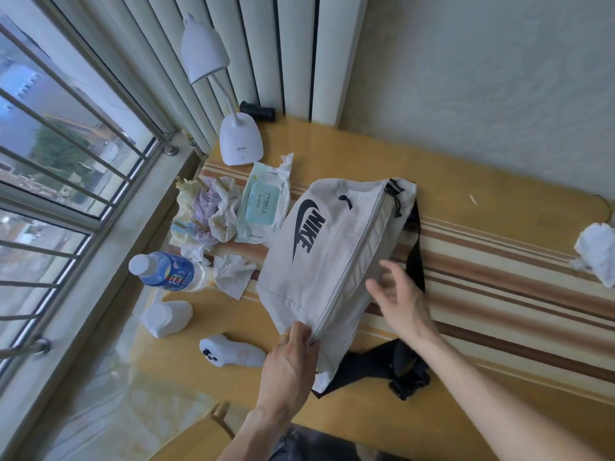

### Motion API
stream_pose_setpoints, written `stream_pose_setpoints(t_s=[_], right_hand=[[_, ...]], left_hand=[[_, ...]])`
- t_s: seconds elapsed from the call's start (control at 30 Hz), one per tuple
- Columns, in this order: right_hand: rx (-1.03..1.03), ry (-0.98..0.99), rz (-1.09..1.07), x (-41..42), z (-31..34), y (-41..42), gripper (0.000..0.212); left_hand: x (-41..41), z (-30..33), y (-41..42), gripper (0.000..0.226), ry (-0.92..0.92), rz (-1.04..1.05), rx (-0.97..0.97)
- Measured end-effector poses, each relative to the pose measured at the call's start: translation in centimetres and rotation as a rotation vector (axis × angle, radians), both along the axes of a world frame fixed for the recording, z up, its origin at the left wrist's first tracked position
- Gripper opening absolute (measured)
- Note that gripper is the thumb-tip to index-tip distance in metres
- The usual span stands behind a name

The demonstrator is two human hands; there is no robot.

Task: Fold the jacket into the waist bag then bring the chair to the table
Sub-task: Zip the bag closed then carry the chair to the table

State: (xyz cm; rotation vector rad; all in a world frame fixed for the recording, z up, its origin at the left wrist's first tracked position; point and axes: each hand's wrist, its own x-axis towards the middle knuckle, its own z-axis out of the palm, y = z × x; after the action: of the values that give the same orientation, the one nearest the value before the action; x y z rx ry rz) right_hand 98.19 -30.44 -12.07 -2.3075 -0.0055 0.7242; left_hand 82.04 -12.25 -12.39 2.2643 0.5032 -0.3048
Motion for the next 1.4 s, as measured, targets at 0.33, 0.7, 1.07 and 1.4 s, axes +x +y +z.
stream_pose_setpoints(t_s=[0.33, 0.7, 1.07, 1.4], right_hand=[[0.164, 0.042, 0.138, -14.0, 2.9, -1.3, 0.046], [0.305, -0.004, 0.308, -35.3, 7.3, -13.1, 0.034], [0.434, 0.197, 0.62, -57.9, 12.0, -13.8, 0.021], [0.495, 0.279, 0.848, -75.6, 13.7, -10.3, 0.033]], left_hand=[[-6.2, 2.2, -3.1, 0.02, -0.07, 0.15, 0.058], [-34.2, 5.2, -15.6, 0.027, -0.021, 0.471, 0.131], [-62.6, 11.4, -23.3, 0.019, 0.046, 1.081, 0.153], [-81.6, 14.6, -25.4, 0.013, 0.0, 1.395, 0.189]])
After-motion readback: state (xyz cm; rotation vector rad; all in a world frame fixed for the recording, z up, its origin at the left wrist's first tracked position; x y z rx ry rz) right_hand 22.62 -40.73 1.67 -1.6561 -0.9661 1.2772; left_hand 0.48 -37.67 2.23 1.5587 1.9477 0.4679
